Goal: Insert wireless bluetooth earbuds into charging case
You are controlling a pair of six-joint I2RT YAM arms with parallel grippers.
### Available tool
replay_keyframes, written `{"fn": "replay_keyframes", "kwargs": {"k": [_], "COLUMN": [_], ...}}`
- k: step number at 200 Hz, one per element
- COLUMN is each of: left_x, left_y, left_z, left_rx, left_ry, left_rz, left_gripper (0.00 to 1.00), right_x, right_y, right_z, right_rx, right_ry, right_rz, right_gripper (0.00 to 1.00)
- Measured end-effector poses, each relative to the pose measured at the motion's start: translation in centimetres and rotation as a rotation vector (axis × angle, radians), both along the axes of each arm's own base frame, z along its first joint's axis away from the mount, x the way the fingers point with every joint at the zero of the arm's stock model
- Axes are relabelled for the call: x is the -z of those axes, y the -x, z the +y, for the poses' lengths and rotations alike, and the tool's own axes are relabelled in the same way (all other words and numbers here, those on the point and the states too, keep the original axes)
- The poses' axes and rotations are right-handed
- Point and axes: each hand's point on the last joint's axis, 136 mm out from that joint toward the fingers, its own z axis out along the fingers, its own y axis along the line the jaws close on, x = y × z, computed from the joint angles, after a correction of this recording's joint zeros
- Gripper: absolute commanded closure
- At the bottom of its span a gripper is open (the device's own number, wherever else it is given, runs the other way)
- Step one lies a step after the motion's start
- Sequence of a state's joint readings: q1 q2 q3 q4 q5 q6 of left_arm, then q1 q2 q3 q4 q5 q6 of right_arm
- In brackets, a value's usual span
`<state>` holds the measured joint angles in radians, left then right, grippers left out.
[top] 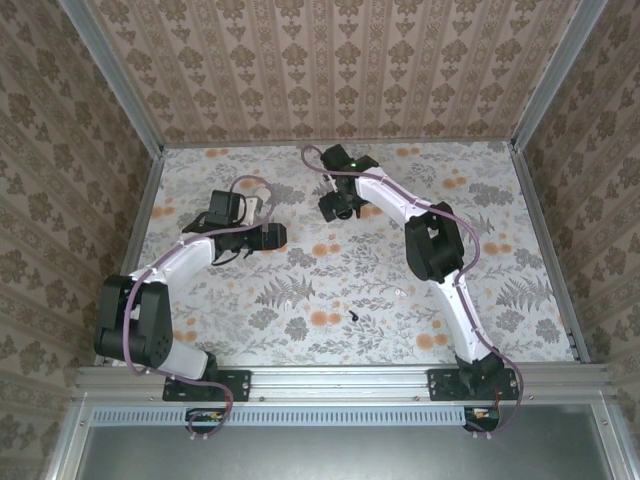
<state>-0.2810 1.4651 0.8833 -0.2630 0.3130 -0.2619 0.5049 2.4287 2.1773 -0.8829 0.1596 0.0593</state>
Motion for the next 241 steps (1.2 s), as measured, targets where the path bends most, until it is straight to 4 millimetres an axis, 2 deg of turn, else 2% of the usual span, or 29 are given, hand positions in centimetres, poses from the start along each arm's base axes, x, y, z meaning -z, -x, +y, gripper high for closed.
{"fn": "replay_keyframes", "kwargs": {"k": [25, 76, 171, 211, 241], "left_x": [0.0, 0.1, 0.4, -1.2, -2.0], "left_y": [0.1, 0.5, 1.4, 2.5, 4.5], "left_z": [-0.2, -0.3, -0.4, -0.2, -0.6], "left_rx": [0.006, 0.016, 0.035, 0.045, 0.062], "left_ry": [0.008, 0.017, 0.024, 0.031, 0.046], "left_rz": [0.003, 0.024, 0.056, 0.031, -0.001], "left_gripper": [0.02, 0.05, 0.12, 0.18, 0.23], "right_x": [1.1, 2.8, 2.9, 2.8, 2.7], "right_y": [-0.3, 0.1, 0.5, 3.4, 5.8], "right_z": [0.4, 0.3, 0.6, -0.2, -0.3], "right_rx": [-0.014, -0.033, -0.086, -0.127, -0.151], "right_ry": [0.002, 0.023, 0.023, 0.031, 0.033], "right_rz": [0.019, 0.064, 0.076, 0.126, 0.156], "right_gripper": [0.14, 0.26, 0.49, 0.55, 0.58]}}
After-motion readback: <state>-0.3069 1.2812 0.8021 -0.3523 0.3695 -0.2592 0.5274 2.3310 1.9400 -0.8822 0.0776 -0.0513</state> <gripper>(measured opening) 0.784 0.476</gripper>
